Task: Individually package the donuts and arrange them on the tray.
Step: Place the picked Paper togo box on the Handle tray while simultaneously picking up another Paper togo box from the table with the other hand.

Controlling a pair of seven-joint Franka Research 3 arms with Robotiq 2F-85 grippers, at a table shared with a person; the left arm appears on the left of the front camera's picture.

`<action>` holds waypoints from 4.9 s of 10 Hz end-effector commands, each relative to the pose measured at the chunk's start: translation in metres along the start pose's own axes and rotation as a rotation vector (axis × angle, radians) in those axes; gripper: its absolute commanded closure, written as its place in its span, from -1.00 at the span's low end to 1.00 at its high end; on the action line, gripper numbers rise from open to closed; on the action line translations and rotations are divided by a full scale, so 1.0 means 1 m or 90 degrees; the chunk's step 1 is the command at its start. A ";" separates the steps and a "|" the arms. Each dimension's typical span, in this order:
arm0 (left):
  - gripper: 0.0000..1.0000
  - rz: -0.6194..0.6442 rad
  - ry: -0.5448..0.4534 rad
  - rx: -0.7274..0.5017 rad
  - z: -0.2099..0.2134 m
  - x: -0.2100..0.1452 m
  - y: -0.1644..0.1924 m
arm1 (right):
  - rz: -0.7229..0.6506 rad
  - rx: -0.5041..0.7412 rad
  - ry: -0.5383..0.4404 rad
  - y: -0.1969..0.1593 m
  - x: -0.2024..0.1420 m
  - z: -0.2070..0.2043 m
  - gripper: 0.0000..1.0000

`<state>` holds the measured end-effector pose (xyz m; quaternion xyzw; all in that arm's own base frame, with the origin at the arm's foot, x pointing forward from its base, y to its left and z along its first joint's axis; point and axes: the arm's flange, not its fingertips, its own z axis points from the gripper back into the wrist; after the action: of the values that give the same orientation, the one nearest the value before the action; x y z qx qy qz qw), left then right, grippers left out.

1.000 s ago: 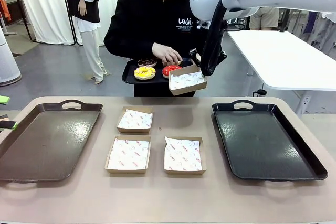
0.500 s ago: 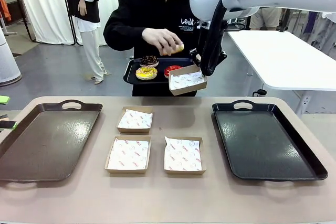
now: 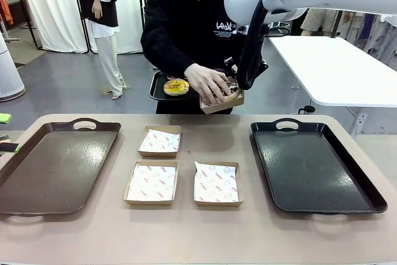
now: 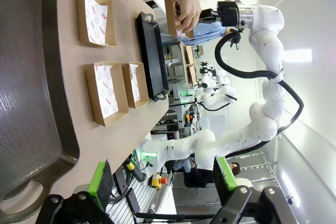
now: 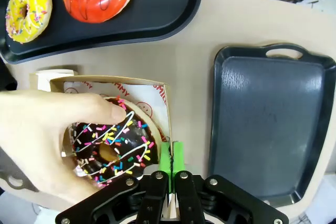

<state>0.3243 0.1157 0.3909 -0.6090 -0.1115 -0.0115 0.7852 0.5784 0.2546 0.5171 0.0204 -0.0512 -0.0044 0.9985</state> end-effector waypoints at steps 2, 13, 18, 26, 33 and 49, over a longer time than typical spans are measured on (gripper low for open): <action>-1.00 -0.004 -0.005 -0.009 0.001 0.000 -0.002 | 0.007 -0.008 -0.001 -0.004 -0.003 -0.001 1.00; -1.00 -0.040 0.100 0.289 -0.106 0.059 -0.119 | -0.031 0.019 0.026 -0.183 -0.025 0.040 0.97; -1.00 -0.056 0.108 0.495 -0.210 0.097 -0.145 | 0.026 0.008 0.048 -0.247 -0.014 -0.010 0.97; -1.00 -0.093 0.095 0.773 -0.316 0.159 -0.078 | 0.021 0.009 0.071 -0.251 -0.016 -0.033 0.97; -1.00 -0.124 0.175 0.632 -0.351 0.144 -0.046 | 0.021 0.009 0.071 -0.251 -0.016 -0.033 0.97; -1.00 -0.009 0.122 0.762 -0.377 0.192 -0.028 | -0.053 0.023 0.060 -0.274 -0.005 -0.099 0.97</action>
<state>0.5566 -0.2197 0.3670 -0.0746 -0.0390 -0.0232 0.9962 0.5801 -0.0156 0.4105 0.0264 -0.0004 -0.0262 0.9993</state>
